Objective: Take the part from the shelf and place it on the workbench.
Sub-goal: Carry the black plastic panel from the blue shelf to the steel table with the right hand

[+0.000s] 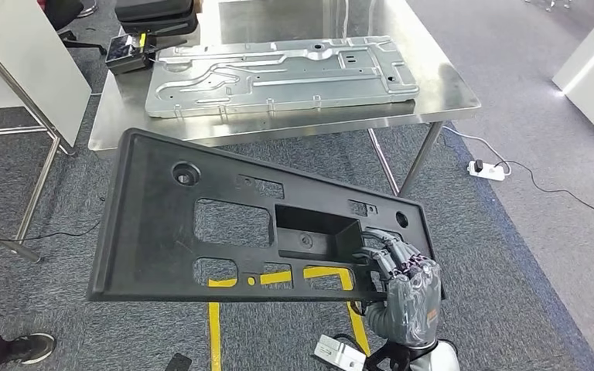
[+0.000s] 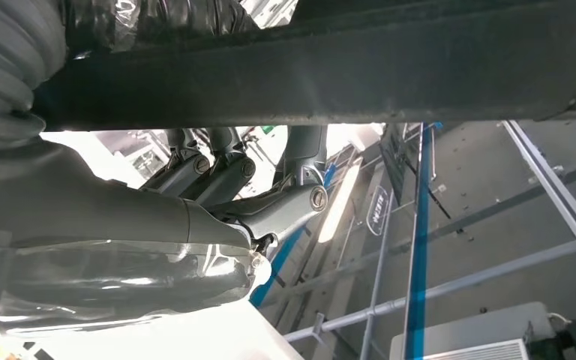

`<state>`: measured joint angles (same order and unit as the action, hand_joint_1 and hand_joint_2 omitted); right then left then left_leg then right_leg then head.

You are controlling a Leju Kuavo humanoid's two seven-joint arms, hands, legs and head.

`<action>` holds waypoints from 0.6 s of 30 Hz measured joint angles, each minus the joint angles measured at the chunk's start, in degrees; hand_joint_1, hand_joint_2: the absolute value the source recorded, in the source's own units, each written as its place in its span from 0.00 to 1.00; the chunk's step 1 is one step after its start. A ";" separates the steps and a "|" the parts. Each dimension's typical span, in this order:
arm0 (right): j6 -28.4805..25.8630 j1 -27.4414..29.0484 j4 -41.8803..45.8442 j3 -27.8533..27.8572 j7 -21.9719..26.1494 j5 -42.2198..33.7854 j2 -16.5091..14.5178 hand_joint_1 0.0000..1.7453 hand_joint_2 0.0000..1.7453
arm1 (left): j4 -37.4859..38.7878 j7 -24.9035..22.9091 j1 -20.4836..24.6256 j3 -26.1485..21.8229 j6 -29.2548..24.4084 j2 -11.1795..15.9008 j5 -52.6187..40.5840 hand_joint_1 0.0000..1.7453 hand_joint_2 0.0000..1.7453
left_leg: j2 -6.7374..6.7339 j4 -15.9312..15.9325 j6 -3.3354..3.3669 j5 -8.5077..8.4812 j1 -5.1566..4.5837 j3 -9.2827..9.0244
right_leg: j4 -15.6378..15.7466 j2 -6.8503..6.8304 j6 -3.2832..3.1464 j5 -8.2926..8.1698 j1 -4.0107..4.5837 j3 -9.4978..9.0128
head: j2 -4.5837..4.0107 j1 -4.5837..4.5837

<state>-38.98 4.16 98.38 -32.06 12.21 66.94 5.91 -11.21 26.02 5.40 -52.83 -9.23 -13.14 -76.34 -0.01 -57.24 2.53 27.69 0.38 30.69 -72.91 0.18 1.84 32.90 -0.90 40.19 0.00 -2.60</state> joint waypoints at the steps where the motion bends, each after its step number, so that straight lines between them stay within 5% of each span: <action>1: 0.02 -0.14 -0.08 -0.04 -0.01 -0.06 0.01 1.00 1.00 | 0.00 -0.04 -0.01 0.01 0.01 -0.01 -0.07 0.00 1.00 | 0.05 -0.08 -0.15 0.52 0.04 -0.65 | 3.02 -0.04 0.03 -2.74 -0.10 -0.78 | 0.00 0.01; 3: 0.07 -0.65 -0.22 -0.22 -0.08 -0.28 0.02 1.00 1.00 | 0.00 -0.15 0.05 0.03 0.01 -0.03 -0.26 0.00 1.00 | 0.13 -0.26 -0.69 1.65 0.04 -1.68 | 9.90 -0.12 -0.17 -6.72 0.00 -3.50 | -0.01 -0.02; 4: 0.09 -0.93 -0.28 -0.32 -0.11 -0.40 0.03 1.00 1.00 | 0.00 -0.22 0.11 0.05 0.01 -0.04 -0.32 0.00 1.00 | 0.15 -0.32 -1.02 2.07 -0.02 -1.94 | 12.06 -0.15 -0.46 -7.38 0.14 -4.56 | -0.01 0.00; 9: 0.13 -1.50 -0.50 -0.54 -0.78 -0.76 0.05 1.00 1.00 | 0.00 -0.39 0.41 0.11 0.05 -0.05 -0.43 0.00 1.00 | 0.04 -1.11 -2.56 3.70 0.02 -2.29 | 13.87 -0.01 -2.39 -6.27 0.30 -6.11 | -0.01 0.06; 11: 0.16 -1.95 -0.52 -0.67 -0.87 -0.77 0.05 1.00 1.00 | 0.00 -0.43 0.52 0.12 0.06 -0.04 -0.44 0.00 1.00 | 0.04 -6.62 -2.96 6.15 0.18 0.44 | 14.43 -0.12 -3.02 -5.93 0.16 -7.00 | -0.01 0.10; 13: 0.28 -2.33 -0.65 -0.84 -0.93 -0.75 0.05 1.00 1.00 | 0.00 -0.47 0.49 0.13 0.07 -0.04 -0.45 0.00 1.00 | 0.04 -14.57 -3.20 8.34 0.24 5.52 | 14.50 -0.15 -3.35 -5.33 0.24 -7.69 | 0.00 0.13; 15: 0.53 -2.54 -0.88 -0.91 -1.07 -0.74 0.05 1.00 1.00 | 0.00 -0.51 0.34 0.13 0.08 -0.04 -0.46 0.00 1.00 | 0.04 -16.96 -3.16 6.66 0.24 8.48 | 14.47 0.01 -3.40 -4.57 0.34 -8.62 | 0.00 0.13; 18: 0.79 -2.98 -1.04 -0.99 -1.17 -0.74 0.05 1.00 1.00 | 0.00 -0.57 0.31 0.14 0.08 0.01 -0.46 0.00 1.00 | 0.06 -7.58 -2.25 -1.40 0.05 6.31 | 14.49 0.22 -3.14 -3.20 0.55 -10.45 | 0.00 0.10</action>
<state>-38.19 1.18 97.35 -33.05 11.04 66.20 5.97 -11.21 25.45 5.71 -52.69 -9.16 -13.13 -76.80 0.05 -64.82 0.28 26.28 0.43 37.00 -58.42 0.40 -1.30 29.70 -0.34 29.75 0.00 -2.50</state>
